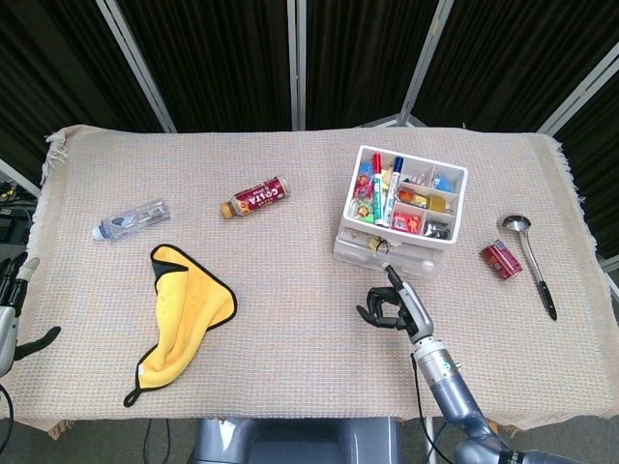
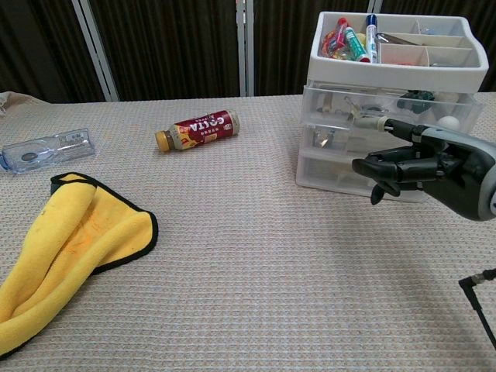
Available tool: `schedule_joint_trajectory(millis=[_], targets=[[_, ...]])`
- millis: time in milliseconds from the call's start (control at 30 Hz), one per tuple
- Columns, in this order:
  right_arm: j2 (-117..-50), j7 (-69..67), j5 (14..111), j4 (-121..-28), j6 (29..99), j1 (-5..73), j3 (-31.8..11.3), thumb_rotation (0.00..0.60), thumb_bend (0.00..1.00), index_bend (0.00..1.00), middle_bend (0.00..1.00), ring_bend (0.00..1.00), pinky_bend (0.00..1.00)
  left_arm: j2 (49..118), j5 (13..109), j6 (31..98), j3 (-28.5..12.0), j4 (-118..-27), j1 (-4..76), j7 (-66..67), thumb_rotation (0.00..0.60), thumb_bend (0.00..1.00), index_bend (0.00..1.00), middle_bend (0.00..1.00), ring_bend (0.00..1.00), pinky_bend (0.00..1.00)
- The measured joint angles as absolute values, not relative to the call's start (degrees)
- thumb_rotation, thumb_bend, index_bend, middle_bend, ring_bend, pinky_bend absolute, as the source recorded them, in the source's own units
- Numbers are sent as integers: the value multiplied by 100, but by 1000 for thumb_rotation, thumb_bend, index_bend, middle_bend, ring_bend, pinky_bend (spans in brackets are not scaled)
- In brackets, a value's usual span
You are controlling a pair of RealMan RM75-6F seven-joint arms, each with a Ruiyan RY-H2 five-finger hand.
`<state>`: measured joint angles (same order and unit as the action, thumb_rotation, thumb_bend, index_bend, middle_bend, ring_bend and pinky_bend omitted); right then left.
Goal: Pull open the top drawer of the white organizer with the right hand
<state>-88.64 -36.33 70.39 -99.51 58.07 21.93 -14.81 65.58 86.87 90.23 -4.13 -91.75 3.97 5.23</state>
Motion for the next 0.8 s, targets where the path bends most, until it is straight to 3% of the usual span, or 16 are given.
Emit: schedule_joint_trajectory(millis=[400,800], targets=[[-8752,-3318,7424,-10245,6222,1918,-1027,600,229,118,695,749,545,6564,8748,9084,-396,-9198,373,569,600,54,0,0,0,0],[-8842,-3296,7663,-10201,6517,1794,-882,600,228,132,690,747,545,6568,8761,9095,-400,-9199,371,573,600,57,0,0,0,0]])
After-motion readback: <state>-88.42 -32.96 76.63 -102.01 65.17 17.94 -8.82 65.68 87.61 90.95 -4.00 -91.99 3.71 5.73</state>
